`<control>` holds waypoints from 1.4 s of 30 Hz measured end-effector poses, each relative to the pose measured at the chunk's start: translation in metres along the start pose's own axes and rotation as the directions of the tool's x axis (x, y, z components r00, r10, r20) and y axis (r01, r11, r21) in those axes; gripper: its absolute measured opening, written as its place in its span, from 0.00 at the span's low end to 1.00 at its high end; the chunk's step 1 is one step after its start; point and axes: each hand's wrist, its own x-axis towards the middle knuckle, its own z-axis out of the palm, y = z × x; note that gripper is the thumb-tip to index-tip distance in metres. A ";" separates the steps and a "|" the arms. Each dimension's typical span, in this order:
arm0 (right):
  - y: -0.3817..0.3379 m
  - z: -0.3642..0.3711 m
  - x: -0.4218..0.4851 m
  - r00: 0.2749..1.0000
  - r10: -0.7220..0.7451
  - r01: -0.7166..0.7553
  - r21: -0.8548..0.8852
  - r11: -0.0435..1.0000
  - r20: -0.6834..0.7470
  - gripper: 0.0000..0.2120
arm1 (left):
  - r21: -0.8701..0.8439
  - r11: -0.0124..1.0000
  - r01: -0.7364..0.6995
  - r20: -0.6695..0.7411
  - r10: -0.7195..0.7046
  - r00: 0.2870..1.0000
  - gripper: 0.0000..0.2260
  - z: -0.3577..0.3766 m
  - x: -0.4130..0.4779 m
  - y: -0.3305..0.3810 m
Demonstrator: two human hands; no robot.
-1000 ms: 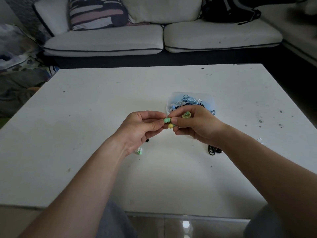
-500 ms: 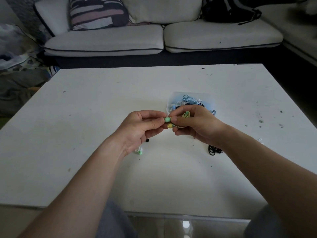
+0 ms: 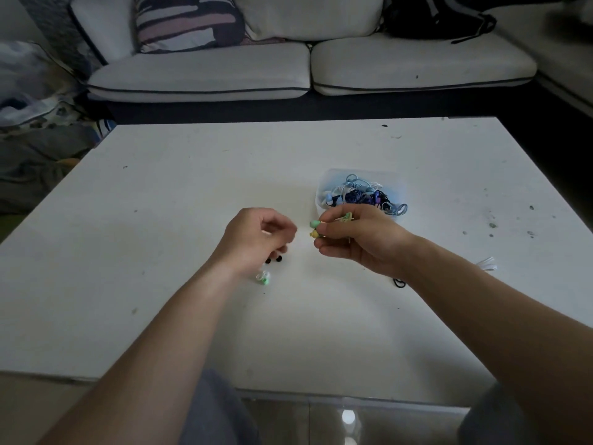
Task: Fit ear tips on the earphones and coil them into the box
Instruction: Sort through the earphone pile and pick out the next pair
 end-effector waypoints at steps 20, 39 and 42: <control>0.011 0.002 -0.001 0.996 0.044 -0.049 -0.066 0.997 -0.073 0.08 | 0.666 0.734 0.132 0.027 -0.201 0.979 0.11 0.008 0.007 -0.042; 0.006 0.009 -0.004 0.991 -0.124 0.127 0.060 0.990 -0.052 0.06 | -0.566 0.802 0.189 0.141 -0.132 0.981 0.08 -0.008 -0.012 0.011; 0.005 0.009 -0.005 0.987 -0.151 0.157 0.105 0.982 -0.057 0.06 | -0.652 0.732 0.195 0.152 -0.126 0.980 0.08 -0.006 -0.012 0.015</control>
